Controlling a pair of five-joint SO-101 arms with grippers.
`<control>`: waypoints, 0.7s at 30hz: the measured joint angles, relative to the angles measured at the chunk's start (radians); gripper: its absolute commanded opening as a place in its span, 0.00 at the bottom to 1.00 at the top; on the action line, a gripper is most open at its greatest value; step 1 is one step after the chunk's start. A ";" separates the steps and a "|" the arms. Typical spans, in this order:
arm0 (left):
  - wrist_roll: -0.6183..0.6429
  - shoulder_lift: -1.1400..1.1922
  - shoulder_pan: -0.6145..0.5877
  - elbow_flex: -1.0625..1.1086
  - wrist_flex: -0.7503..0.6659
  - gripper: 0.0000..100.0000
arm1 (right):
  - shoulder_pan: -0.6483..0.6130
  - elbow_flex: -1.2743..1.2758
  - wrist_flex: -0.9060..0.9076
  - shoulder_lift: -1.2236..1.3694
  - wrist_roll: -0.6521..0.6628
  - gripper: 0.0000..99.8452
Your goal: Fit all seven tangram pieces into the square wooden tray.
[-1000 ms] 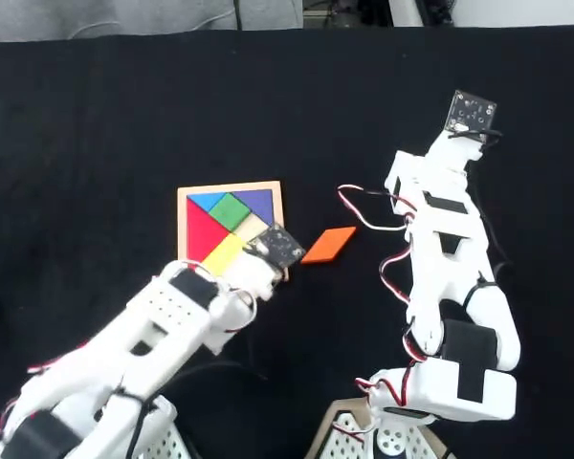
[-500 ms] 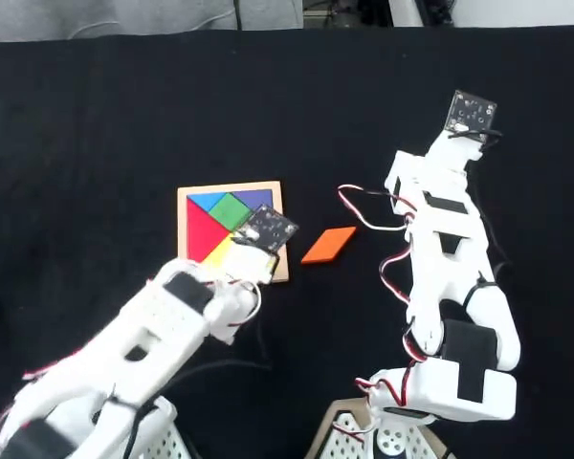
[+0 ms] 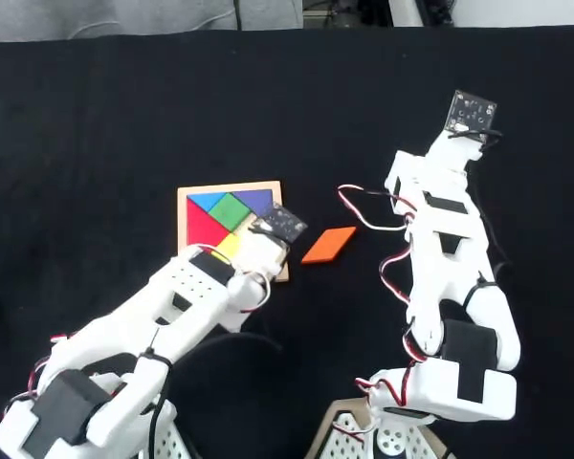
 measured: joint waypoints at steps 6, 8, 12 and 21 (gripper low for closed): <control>-0.097 0.003 -0.011 -0.002 0.089 0.04 | 0.000 0.000 0.000 0.000 0.000 0.01; -0.144 0.003 -0.034 -0.002 0.138 0.04 | 0.000 0.000 0.000 0.000 0.000 0.01; -0.209 0.003 -0.083 -0.002 0.222 0.04 | 0.000 0.000 0.000 0.000 0.000 0.01; -0.287 -0.080 -0.210 -0.002 0.356 0.05 | 0.000 0.000 0.000 0.000 0.000 0.01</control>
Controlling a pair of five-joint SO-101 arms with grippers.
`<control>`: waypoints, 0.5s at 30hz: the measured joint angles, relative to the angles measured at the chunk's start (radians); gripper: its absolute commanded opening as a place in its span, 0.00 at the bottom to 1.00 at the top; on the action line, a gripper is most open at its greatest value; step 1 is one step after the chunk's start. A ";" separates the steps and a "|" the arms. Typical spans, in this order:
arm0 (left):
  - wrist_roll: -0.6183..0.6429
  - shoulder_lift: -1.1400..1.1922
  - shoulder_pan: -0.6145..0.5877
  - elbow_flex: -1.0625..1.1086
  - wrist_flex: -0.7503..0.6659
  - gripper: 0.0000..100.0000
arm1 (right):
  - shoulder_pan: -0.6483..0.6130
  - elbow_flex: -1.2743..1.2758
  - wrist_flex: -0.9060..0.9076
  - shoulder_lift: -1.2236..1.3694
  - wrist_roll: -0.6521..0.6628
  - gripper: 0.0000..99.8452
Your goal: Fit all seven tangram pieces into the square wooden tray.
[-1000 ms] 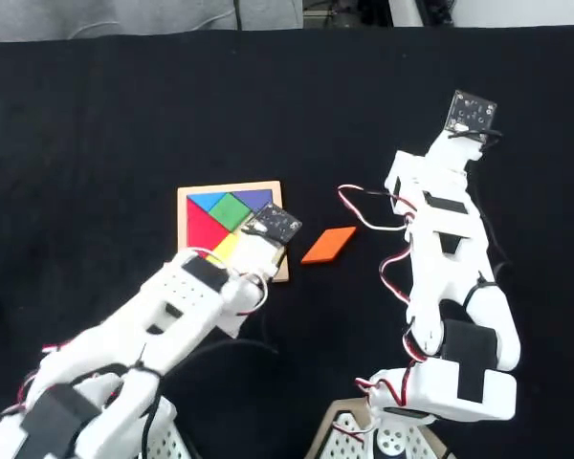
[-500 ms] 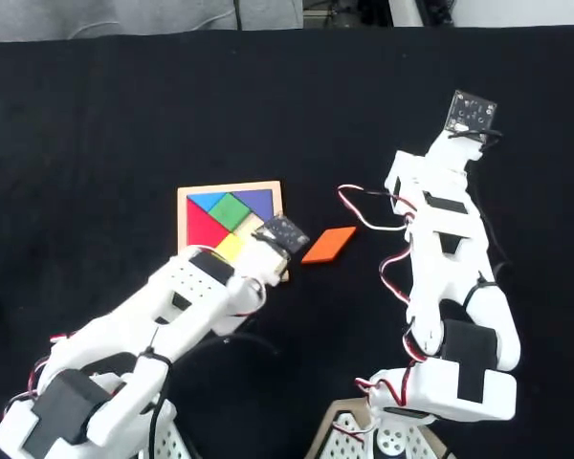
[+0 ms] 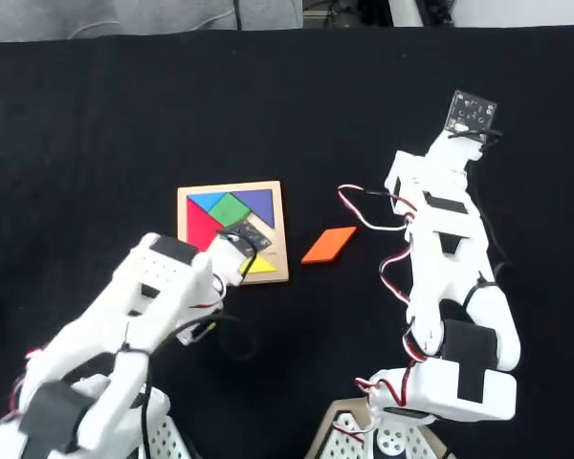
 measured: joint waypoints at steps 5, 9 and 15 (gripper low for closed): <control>0.012 -0.273 0.002 0.002 0.052 0.19 | 0.000 0.000 0.000 0.000 0.000 0.01; 0.012 -0.500 -0.035 0.074 0.052 0.31 | 0.000 0.000 0.000 0.000 0.000 0.01; -0.095 -0.640 -0.123 0.293 -0.078 0.31 | 0.000 0.000 0.000 0.000 0.000 0.01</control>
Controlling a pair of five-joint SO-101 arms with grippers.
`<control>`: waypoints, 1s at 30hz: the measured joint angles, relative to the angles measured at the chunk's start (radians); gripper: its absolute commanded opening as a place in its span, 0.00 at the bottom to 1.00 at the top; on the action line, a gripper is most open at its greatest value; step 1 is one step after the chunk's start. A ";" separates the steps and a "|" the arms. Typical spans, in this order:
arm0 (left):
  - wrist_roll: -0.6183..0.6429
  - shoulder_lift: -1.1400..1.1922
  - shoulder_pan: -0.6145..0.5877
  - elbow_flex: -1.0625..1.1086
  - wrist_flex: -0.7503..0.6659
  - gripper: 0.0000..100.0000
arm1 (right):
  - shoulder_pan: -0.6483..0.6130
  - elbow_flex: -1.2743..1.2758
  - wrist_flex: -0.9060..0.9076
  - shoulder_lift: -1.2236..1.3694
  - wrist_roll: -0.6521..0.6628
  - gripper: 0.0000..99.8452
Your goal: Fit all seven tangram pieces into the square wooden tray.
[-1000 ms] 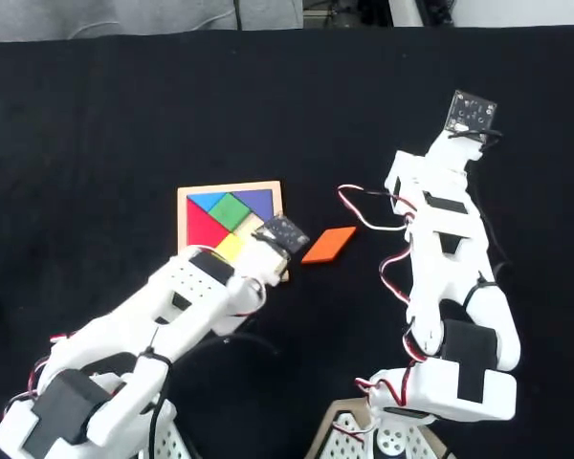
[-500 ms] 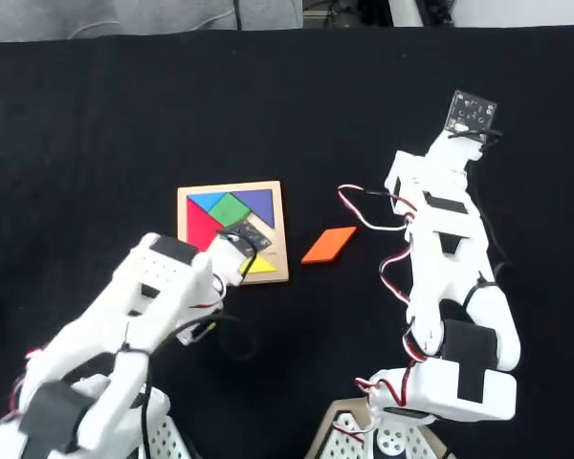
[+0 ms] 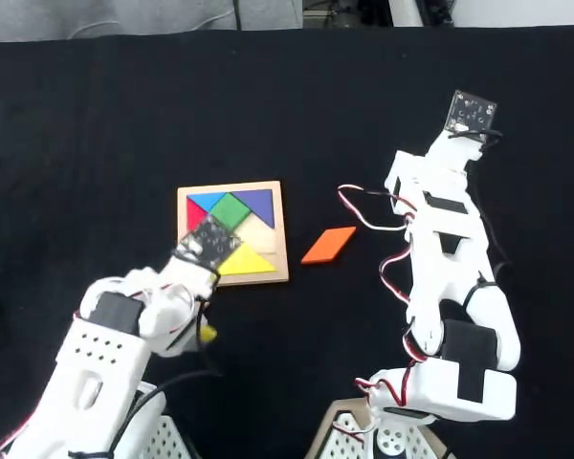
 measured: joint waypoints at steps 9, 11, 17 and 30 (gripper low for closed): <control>-0.003 -0.008 -0.058 0.038 -0.089 0.31 | 0.000 0.000 0.000 0.000 0.000 0.01; -0.003 -0.008 -0.060 0.040 -0.097 0.31 | 0.000 0.000 0.000 0.000 0.000 0.01; -0.005 0.086 -0.060 0.038 -0.115 0.31 | 0.000 0.000 0.000 0.000 0.000 0.01; -0.003 0.446 -0.054 -0.048 -0.262 0.31 | 0.000 0.000 0.000 0.000 0.000 0.01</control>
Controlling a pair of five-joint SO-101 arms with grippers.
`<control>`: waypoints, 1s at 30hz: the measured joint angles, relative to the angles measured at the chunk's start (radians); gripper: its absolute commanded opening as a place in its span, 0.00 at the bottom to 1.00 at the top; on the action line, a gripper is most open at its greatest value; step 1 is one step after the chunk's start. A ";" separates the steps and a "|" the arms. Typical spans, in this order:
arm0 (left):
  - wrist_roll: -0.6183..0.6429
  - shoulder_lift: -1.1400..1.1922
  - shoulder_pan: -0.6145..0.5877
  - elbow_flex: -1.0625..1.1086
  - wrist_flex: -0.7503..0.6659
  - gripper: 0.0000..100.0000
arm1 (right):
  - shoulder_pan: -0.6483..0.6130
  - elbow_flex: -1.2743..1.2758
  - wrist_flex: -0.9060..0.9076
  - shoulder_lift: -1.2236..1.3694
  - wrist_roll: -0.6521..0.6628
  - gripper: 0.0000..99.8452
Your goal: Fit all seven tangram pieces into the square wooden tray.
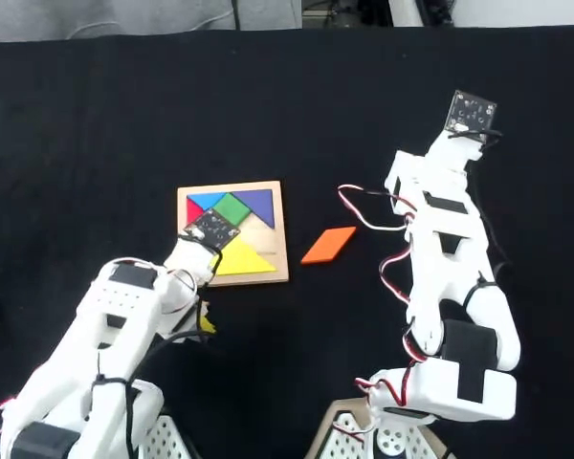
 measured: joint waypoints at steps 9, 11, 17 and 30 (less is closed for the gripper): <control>-0.020 0.006 0.003 -0.018 -0.003 0.31 | 0.000 0.000 0.000 0.000 0.000 0.01; -0.031 0.006 0.003 -0.018 -0.003 0.31 | 0.000 0.000 0.000 0.000 0.000 0.01; -0.037 0.015 0.003 -0.018 -0.003 0.31 | 0.000 0.000 0.000 0.008 0.000 0.01; -0.040 0.238 0.005 -0.153 0.034 0.31 | 0.000 0.000 0.000 0.009 0.000 0.01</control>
